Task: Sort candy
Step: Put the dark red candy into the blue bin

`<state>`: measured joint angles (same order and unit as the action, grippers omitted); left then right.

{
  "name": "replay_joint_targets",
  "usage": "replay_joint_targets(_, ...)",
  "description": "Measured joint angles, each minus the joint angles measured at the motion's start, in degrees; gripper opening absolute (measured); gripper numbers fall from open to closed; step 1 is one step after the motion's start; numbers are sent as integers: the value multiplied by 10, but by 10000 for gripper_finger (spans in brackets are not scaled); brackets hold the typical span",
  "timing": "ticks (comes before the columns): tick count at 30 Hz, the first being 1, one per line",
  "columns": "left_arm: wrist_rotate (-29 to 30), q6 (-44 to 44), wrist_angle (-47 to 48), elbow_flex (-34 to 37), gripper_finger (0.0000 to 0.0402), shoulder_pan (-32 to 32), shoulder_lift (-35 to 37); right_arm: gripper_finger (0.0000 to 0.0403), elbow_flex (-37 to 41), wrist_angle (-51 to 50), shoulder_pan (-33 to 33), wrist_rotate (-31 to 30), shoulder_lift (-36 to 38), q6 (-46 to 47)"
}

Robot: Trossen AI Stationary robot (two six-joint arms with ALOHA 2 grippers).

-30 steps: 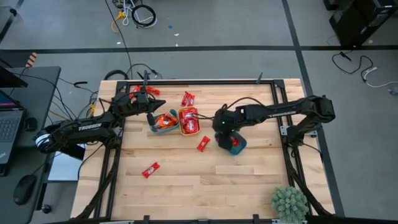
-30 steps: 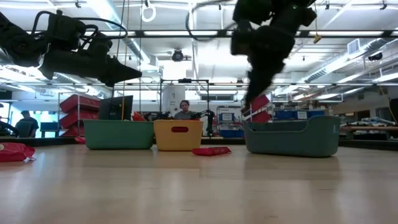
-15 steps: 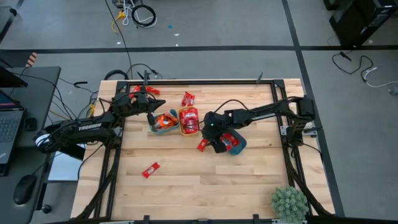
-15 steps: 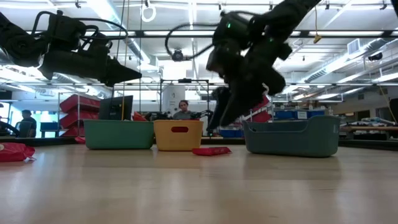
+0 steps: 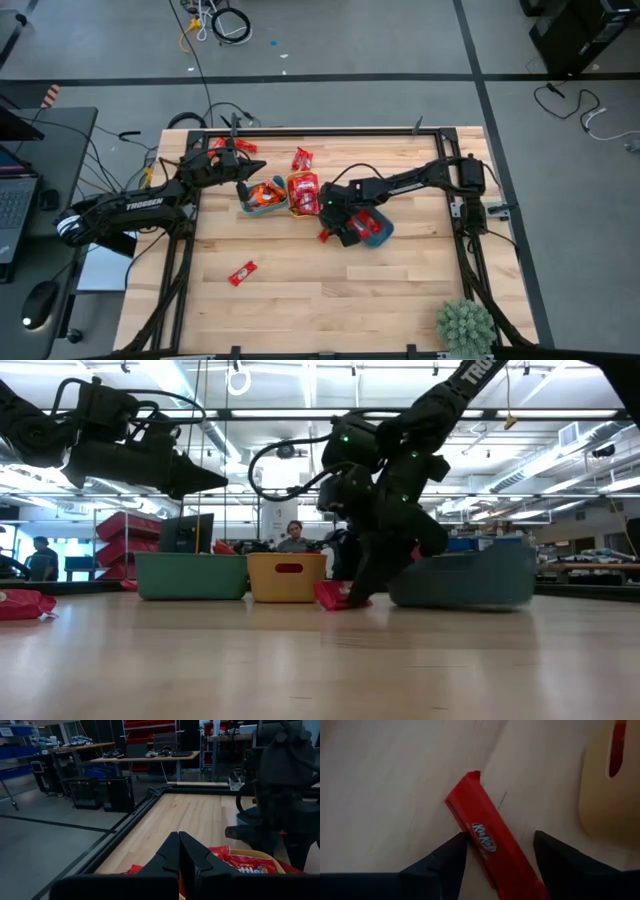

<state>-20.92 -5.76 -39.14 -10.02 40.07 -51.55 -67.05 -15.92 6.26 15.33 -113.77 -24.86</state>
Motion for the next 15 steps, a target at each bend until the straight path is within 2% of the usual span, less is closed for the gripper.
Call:
replay_joint_targets(3,0,0,1,0,0,0,0,208,-9,-17,0,-5,-3,-10)
replay_joint_targets(6,-1,0,1,0,0,0,0,180,-8,-22,0,-22,4,-9)
replay_joint_targets(9,-2,0,1,0,0,0,0,128,-5,-37,-1,-37,16,-8)
replay_joint_targets(13,-2,0,1,0,0,0,0,31,-5,-36,0,-40,33,-8)
replay_joint_targets(15,-2,0,1,0,0,0,0,18,-5,-33,0,-40,43,-8)
